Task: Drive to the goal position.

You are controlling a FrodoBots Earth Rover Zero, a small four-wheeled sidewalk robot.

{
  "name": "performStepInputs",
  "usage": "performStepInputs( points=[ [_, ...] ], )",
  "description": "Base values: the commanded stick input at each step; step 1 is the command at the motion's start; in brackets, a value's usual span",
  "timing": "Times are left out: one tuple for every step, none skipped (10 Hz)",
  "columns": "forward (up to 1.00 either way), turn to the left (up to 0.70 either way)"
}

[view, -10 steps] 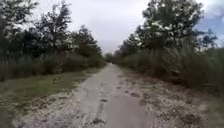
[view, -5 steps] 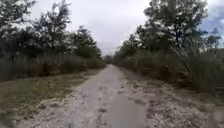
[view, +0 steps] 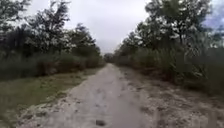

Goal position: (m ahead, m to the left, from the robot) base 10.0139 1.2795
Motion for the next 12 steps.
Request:
performStepInputs(
  points=[
    [0.50,0.00],
    [0.50,0.00],
    [0.50,0.00],
    [0.50,0.00],
    [0.50,0.00],
    [0.50,0.00],
    [0.50,0.00],
    [0.50,0.00],
    [0.50,0.00],
    [0.50,0.00],
    [0.50,0.00],
    [0.50,0.00]
  ],
)
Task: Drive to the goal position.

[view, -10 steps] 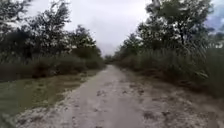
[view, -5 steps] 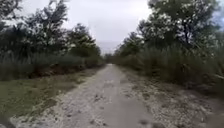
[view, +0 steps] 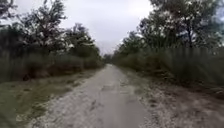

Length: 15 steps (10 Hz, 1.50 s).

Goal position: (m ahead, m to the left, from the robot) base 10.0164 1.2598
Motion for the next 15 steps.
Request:
performStepInputs(
  points=[
    [0.50,0.00],
    [0.50,0.00],
    [0.50,0.00],
    [0.50,0.00],
    [0.50,0.00],
    [0.50,0.00],
    [0.50,0.00],
    [0.50,0.00],
    [0.50,0.00],
    [0.50,0.00],
    [0.50,0.00],
    [0.50,0.00],
    [0.50,0.00],
    [0.50,0.00],
    [0.50,0.00]
  ],
)
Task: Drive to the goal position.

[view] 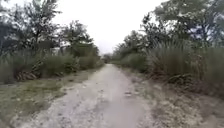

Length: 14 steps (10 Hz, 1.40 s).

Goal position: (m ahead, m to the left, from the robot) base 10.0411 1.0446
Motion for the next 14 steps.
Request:
performStepInputs(
  points=[
    [0.50,0.00],
    [0.50,0.00],
    [0.50,0.00],
    [0.50,0.00],
    [0.50,0.00],
    [0.50,0.00],
    [0.50,0.00],
    [0.50,0.00],
    [0.50,0.00],
    [0.50,0.00],
    [0.50,0.00],
    [0.50,0.00],
    [0.50,0.00],
    [0.50,0.00]
  ],
)
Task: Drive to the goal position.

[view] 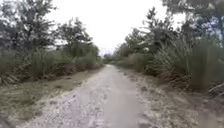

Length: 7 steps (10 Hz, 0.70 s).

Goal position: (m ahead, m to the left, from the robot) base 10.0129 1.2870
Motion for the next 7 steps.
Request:
performStepInputs(
  points=[
    [0.50,0.00],
    [0.50,0.00],
    [0.50,0.00],
    [0.50,0.00],
    [0.50,0.00],
    [0.50,0.00],
    [0.50,0.00]
  ],
)
